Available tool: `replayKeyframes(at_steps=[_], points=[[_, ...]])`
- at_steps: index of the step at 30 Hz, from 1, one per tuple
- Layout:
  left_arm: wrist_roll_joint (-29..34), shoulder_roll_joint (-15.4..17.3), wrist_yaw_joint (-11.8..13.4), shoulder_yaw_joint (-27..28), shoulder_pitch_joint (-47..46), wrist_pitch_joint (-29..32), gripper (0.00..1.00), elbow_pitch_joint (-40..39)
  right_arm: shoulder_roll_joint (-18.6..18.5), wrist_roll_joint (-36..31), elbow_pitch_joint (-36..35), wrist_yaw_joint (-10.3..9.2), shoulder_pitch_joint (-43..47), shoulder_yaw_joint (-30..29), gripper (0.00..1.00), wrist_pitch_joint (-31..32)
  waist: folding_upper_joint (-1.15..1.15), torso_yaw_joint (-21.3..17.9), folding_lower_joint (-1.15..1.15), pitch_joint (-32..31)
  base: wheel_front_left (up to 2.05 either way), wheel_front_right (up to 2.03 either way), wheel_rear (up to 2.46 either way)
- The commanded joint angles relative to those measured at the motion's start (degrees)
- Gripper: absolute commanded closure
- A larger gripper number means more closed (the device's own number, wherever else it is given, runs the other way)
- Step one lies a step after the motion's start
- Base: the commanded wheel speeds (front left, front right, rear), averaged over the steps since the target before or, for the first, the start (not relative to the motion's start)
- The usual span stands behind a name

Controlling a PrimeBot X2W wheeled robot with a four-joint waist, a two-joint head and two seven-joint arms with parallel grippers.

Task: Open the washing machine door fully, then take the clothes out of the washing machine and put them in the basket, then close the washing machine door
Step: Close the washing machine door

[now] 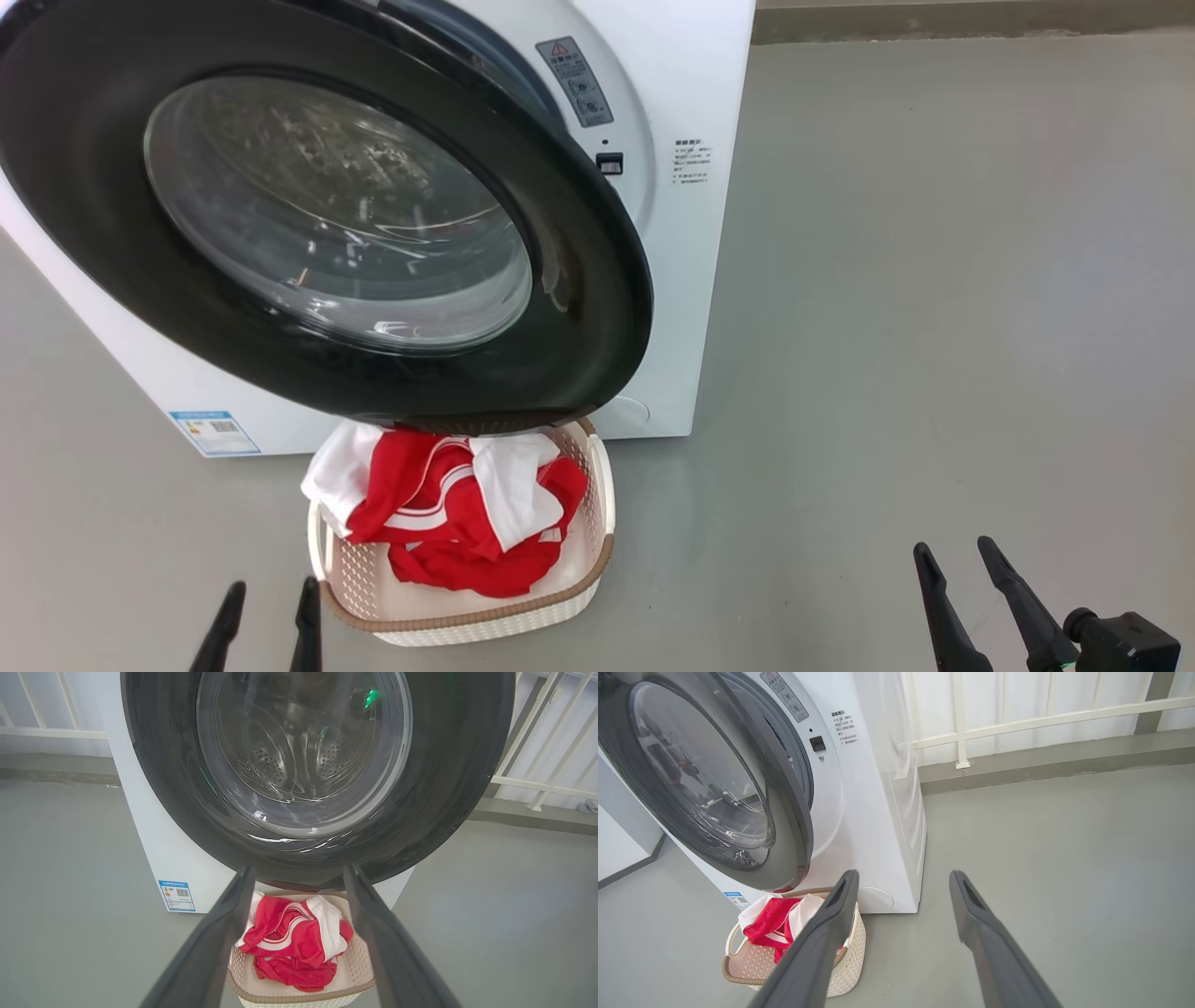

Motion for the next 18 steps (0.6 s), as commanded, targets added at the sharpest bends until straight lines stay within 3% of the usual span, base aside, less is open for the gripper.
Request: replayKeyframes(at_steps=[1, 18], points=[[1.1, 0.1, -0.3, 2.4, -0.2, -0.5, 0.0, -1.4, -0.9, -0.3, -1.6, 0.01, -1.2, 1.2, 0.0, -0.4, 0.0, -0.1, 0.0, 0.1, 0.0, 0.0, 0.0], [1.9, -1.2, -0.3, 2.5, -0.2, -0.5, 0.0, -1.0, -0.6, -0.5, -1.7, 0.01, -1.7, 1.5, 0.0, -0.4, 0.0, 0.2, 0.0, 0.2, 0.0, 0.0, 0.0]])
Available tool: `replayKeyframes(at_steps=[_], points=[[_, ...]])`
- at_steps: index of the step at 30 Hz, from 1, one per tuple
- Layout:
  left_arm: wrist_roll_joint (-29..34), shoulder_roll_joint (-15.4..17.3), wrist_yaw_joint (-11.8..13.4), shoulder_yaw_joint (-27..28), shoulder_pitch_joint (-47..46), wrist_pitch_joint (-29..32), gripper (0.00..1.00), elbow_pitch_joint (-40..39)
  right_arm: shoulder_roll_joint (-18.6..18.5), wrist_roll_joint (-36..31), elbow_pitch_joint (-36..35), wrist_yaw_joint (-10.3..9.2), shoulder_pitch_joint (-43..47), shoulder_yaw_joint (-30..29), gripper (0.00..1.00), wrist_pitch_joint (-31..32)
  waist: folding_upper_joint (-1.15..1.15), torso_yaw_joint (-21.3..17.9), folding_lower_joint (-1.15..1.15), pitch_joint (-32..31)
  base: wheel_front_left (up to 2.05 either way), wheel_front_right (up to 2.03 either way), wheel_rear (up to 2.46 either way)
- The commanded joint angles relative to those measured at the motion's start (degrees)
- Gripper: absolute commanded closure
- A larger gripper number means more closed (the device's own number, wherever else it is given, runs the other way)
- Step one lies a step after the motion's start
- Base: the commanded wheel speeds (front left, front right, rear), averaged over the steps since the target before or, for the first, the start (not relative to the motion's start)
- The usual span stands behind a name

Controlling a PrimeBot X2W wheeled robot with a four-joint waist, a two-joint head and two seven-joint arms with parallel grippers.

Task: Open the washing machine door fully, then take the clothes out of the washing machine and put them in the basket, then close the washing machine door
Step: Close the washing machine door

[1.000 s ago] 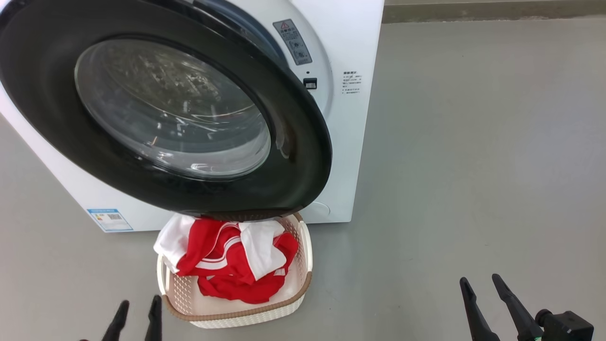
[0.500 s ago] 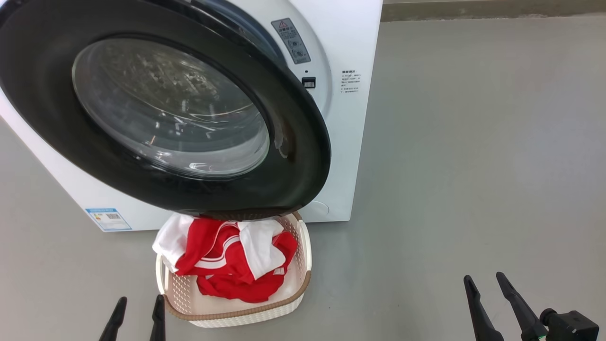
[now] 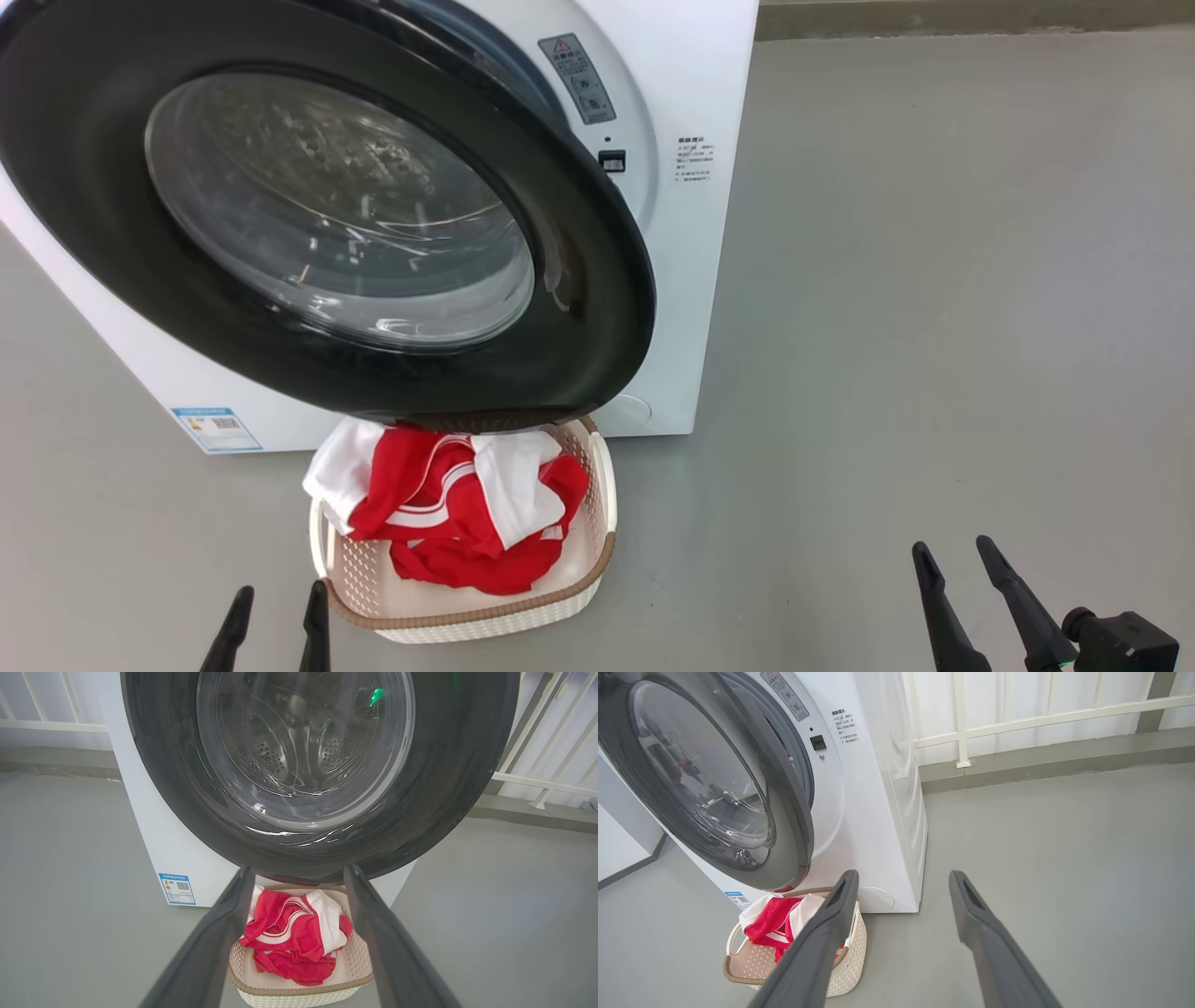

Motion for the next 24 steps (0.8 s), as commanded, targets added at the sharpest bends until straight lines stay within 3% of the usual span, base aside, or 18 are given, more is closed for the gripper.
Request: replayKeyframes(at_steps=[1, 2, 4, 5, 24], points=[[0.3, 0.2, -0.3, 2.0, -0.9, -0.5, 0.0, -1.3, -0.7, -0.5, -1.6, 0.01, -1.7, 1.6, 0.0, -0.4, 0.0, 0.1, 0.0, 0.0, 0.0, 0.0, 0.0], [0.2, 0.2, -0.3, 1.9, -0.9, -0.5, 0.0, -1.3, -0.7, -0.3, -1.7, 0.01, -1.8, 1.8, 0.13, -0.4, 0.0, 0.2, 0.0, 0.1, 0.0, 0.0, 0.0], [0.1, 0.2, -0.3, 1.8, -1.2, -0.5, 0.0, -1.3, -0.8, -0.1, -1.8, 0.01, -2.1, 2.3, 0.92, -0.4, 0.0, 0.4, 0.0, 0.2, 0.0, 0.0, 0.0], [0.0, 0.2, -0.3, 1.8, -1.3, -0.5, 0.0, -1.3, -0.8, 0.0, -1.8, 0.01, -2.4, 2.7, 1.0, -0.4, 0.0, 0.6, 0.0, 0.3, 0.0, 0.0, 0.0], [-4.9, 0.1, -0.3, -5.0, -5.0, -0.5, 0.0, -1.0, -0.7, 2.0, -0.5, 0.01, -18.1, 10.8, 1.0, -0.4, 0.0, 9.5, 0.0, 5.3, 0.0, 0.0, 0.0]])
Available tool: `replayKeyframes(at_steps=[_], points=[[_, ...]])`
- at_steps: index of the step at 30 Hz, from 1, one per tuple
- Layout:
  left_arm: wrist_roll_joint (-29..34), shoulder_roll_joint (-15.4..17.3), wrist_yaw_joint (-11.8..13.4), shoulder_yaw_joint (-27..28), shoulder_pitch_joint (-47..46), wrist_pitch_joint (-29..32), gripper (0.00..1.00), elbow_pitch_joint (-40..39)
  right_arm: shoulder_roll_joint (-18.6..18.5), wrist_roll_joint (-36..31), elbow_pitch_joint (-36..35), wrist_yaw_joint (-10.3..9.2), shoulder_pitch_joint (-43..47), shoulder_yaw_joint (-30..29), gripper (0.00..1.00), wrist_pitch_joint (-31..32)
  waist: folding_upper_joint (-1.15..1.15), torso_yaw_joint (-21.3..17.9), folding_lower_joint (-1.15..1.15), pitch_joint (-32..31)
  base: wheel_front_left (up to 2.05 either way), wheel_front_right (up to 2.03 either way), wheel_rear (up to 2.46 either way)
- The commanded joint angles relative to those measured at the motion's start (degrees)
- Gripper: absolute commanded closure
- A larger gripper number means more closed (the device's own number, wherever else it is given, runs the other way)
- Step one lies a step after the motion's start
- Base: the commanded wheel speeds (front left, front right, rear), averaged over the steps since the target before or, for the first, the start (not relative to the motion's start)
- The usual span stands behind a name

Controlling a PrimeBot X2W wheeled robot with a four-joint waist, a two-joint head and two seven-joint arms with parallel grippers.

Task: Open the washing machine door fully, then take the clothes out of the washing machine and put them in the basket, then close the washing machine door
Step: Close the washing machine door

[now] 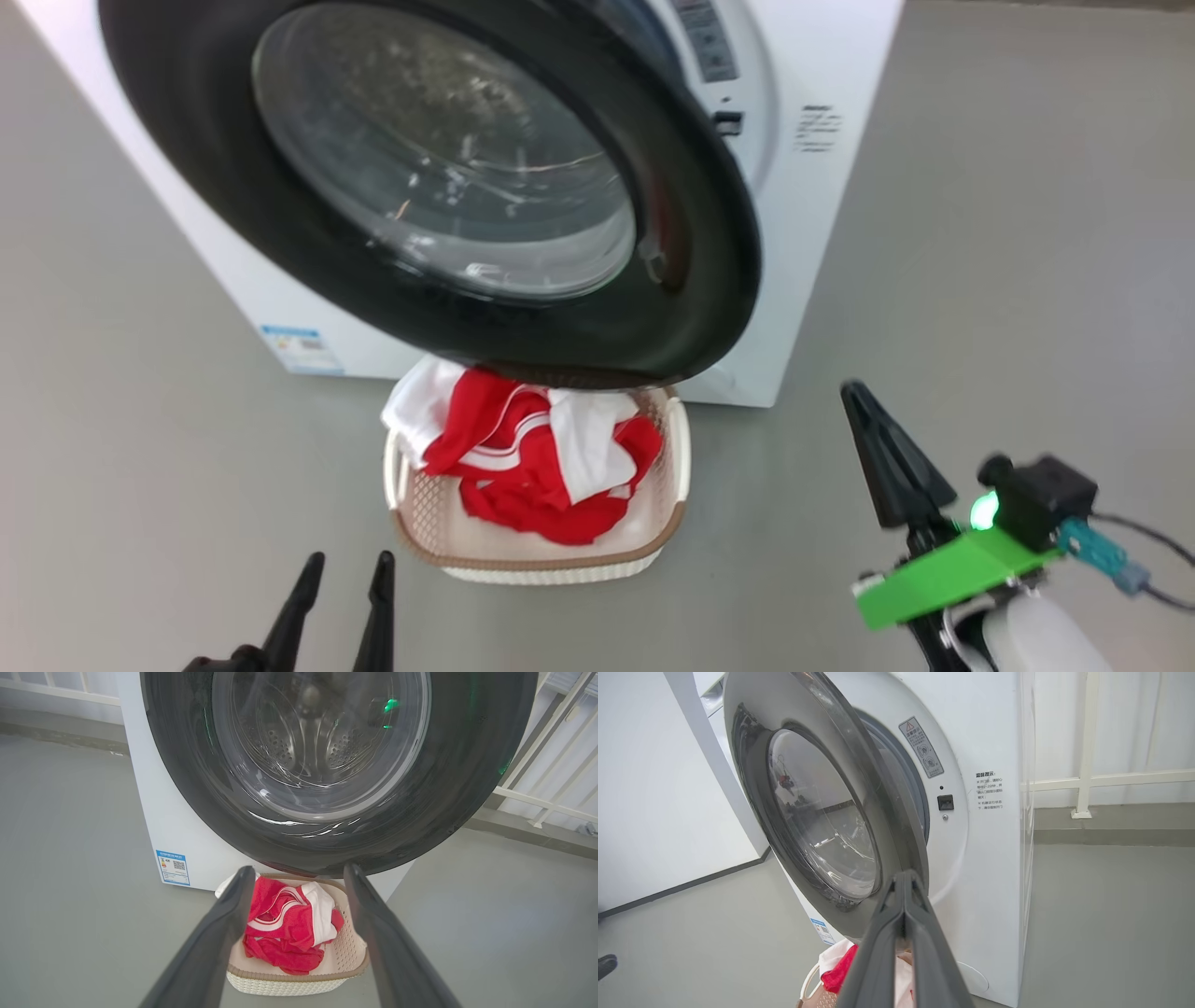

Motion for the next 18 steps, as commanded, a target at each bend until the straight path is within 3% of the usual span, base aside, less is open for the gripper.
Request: replayKeyframes(at_steps=[1, 18], points=[[-0.3, 0.2, -0.3, 1.4, -2.1, -0.5, 0.0, -1.2, -0.6, 0.6, -0.9, 0.01, -2.8, 1.9, 1.0, -0.4, 0.0, 2.3, 0.0, 2.1, 0.0, 0.0, 0.0], [-3.5, 0.2, -0.1, -4.1, -7.4, -0.5, 0.0, -2.1, -2.7, 1.6, 1.0, 0.01, -16.0, 2.6, 1.0, -0.4, 0.0, 8.2, 0.0, 10.5, 0.0, 0.0, 0.0]])
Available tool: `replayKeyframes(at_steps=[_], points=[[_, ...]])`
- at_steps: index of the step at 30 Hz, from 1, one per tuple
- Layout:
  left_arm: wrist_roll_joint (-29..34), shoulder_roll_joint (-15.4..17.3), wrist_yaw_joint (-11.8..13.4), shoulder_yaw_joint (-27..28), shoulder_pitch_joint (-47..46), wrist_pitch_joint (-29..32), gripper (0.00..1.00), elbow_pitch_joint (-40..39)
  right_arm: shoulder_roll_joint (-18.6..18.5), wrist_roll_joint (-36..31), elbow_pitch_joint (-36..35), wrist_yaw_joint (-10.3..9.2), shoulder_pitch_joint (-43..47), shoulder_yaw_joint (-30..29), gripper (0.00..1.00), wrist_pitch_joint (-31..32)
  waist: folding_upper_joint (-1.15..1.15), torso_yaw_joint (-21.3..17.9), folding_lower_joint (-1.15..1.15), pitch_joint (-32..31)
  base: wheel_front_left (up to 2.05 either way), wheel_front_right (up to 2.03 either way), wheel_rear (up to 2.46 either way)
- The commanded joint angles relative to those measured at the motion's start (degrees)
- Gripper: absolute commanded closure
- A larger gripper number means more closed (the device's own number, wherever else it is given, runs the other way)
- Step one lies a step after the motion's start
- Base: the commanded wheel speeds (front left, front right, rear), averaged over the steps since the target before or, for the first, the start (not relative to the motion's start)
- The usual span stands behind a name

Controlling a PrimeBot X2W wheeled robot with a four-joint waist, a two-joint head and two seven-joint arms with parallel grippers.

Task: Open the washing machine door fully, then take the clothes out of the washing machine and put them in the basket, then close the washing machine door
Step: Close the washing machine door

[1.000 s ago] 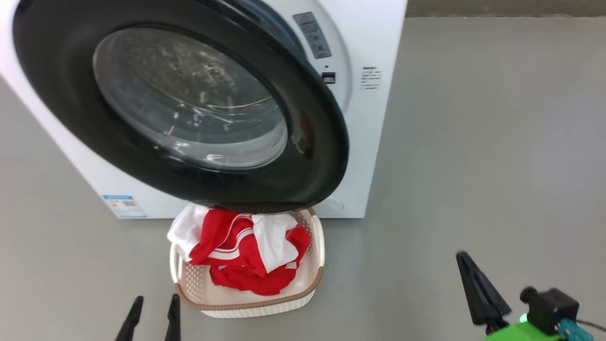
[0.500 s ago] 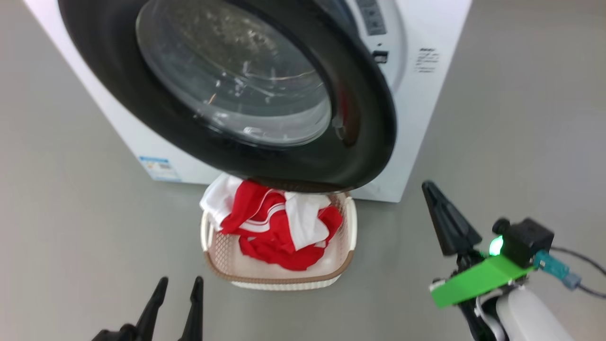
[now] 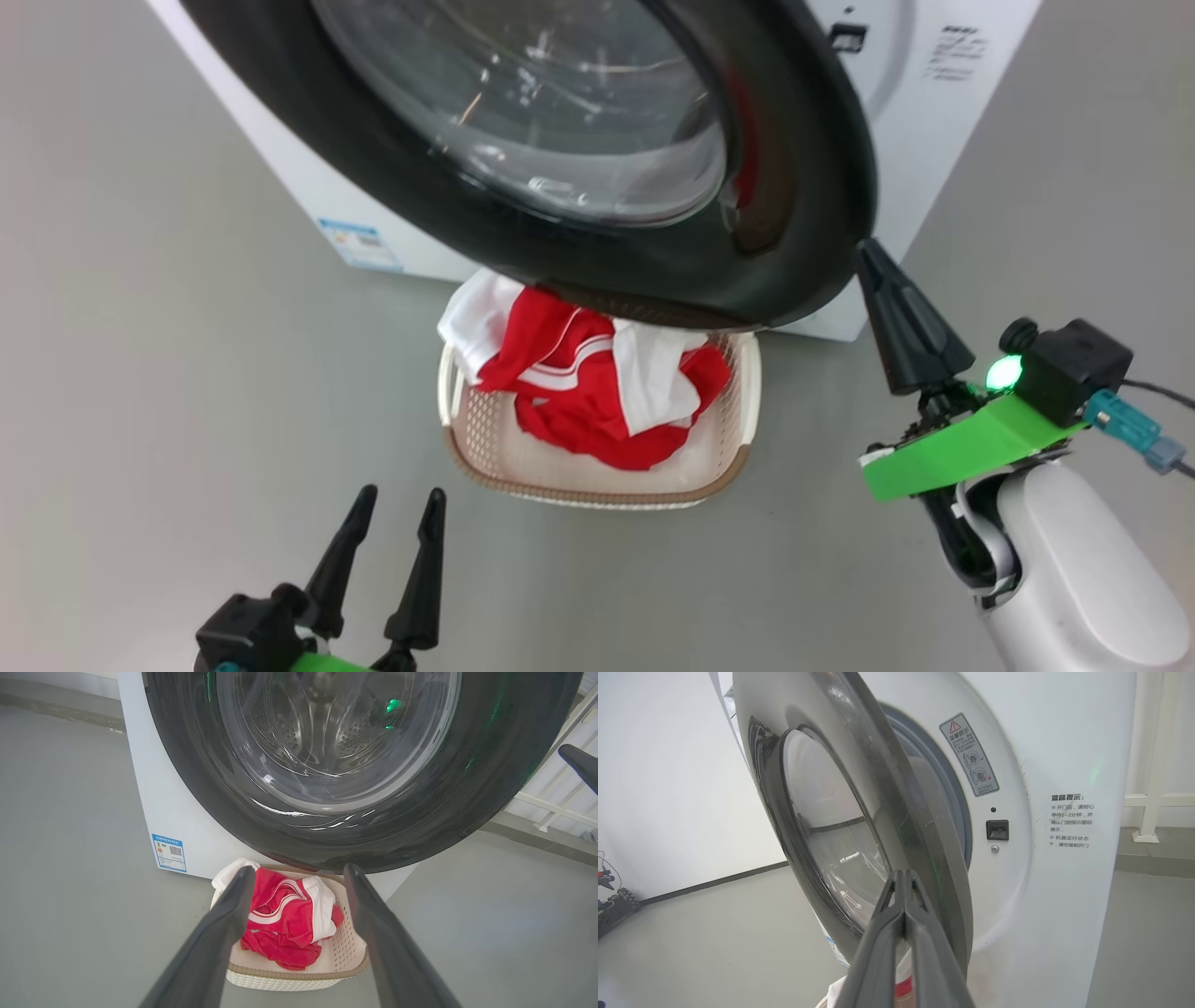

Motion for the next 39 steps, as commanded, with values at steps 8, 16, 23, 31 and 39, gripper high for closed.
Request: replayKeyframes(at_steps=[8, 16, 23, 31, 39], points=[[-1.1, 0.3, 0.5, 0.1, -2.6, -0.5, 0.0, -2.6, -0.9, 1.2, -1.8, 0.01, -3.8, -0.3, 1.0, -0.4, 0.0, 2.3, 0.0, 4.8, 0.0, 0.0, 0.0], [-2.0, 0.3, 1.1, -1.7, -5.7, -0.5, 0.0, -4.1, -1.9, 1.2, -2.5, 0.01, -8.5, -2.8, 1.0, -0.4, 0.0, 2.4, 0.0, 9.3, 0.0, 0.0, 0.0], [-2.6, 0.3, 1.7, -3.5, -8.3, -0.5, 0.0, -5.5, -3.4, 1.2, -3.0, 0.01, -12.9, -5.5, 1.0, -0.4, 0.0, 3.1, 0.0, 12.9, 0.0, 0.0, 0.0], [-3.4, 0.3, 2.3, -4.9, -10.1, -0.5, 0.0, -6.4, -4.6, 1.2, -3.7, 0.01, -17.2, -8.6, 1.0, -0.4, 0.0, 4.1, 0.0, 15.6, 0.0, 0.0, 0.0], [-3.5, 0.3, 2.7, -5.2, -10.7, -0.5, 0.0, -6.8, -4.7, 1.0, -3.9, 0.01, -19.1, -10.0, 1.0, -0.4, 0.0, 4.5, 0.0, 16.3, 0.0, 0.0, 0.0]])
